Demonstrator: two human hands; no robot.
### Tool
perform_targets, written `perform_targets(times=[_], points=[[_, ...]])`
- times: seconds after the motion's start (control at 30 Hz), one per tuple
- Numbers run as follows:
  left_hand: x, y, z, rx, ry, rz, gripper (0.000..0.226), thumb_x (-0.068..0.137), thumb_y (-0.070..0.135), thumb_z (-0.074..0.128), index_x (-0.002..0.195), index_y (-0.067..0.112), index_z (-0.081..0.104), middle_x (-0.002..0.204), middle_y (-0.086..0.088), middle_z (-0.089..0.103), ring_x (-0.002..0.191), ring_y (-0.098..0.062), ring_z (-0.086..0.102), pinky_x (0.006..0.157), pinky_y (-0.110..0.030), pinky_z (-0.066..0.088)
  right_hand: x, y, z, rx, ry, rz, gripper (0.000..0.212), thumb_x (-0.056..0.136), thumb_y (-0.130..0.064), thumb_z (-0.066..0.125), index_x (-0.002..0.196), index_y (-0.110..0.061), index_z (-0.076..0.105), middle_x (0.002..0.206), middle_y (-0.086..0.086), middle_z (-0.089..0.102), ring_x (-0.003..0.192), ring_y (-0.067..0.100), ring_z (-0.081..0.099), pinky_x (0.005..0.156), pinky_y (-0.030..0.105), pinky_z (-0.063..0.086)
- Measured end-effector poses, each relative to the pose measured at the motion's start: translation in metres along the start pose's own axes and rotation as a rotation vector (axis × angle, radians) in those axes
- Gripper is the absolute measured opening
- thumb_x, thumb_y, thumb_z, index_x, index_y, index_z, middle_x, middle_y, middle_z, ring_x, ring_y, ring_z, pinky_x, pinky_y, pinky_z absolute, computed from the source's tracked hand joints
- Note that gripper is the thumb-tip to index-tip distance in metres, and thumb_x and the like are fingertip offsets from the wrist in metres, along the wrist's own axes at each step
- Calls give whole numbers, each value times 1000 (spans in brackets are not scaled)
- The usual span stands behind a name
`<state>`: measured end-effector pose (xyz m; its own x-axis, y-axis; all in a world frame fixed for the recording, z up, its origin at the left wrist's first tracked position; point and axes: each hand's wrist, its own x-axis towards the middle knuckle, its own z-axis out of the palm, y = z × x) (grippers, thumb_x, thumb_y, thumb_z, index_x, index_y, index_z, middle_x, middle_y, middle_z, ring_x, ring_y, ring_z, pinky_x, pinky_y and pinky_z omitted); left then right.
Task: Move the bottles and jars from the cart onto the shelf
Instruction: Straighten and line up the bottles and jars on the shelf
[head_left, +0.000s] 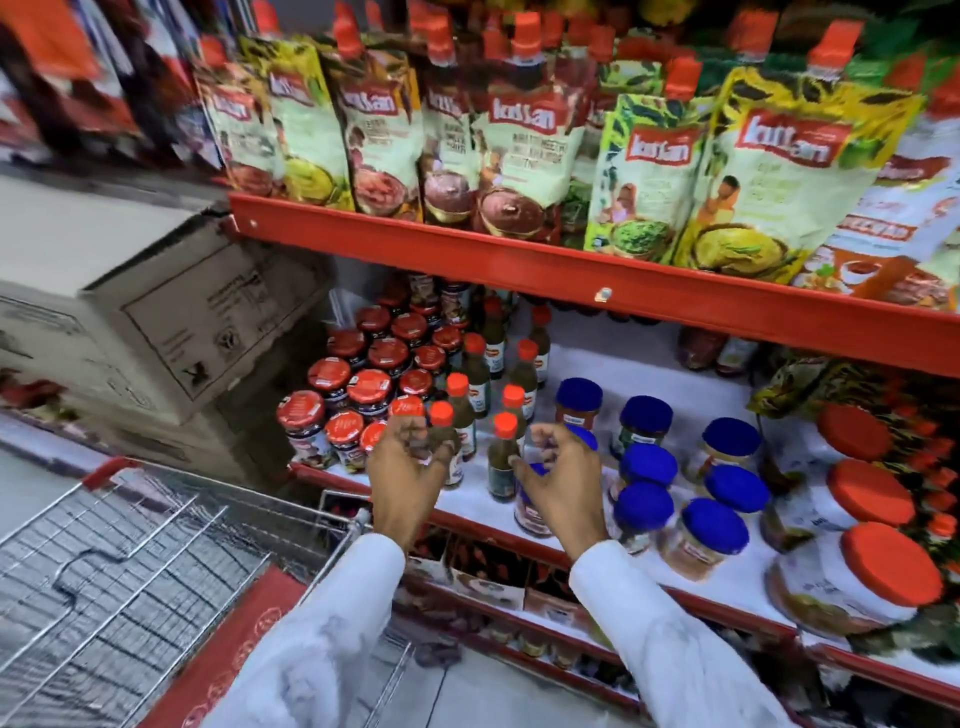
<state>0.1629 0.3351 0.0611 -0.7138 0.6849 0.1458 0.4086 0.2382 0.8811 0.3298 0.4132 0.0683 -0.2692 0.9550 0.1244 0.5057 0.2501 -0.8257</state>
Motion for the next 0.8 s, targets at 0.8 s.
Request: perform_targets(times=[0.8], points=[[61,-9,-7,108,-382,125,31,77,1,77,105,14,72,84,14,68,69,17,53,60,6,39,12,-14,40,13,-61,87,39,78,0,69,110,-22,68,92,-3,74,90,14,70,89,31,57]])
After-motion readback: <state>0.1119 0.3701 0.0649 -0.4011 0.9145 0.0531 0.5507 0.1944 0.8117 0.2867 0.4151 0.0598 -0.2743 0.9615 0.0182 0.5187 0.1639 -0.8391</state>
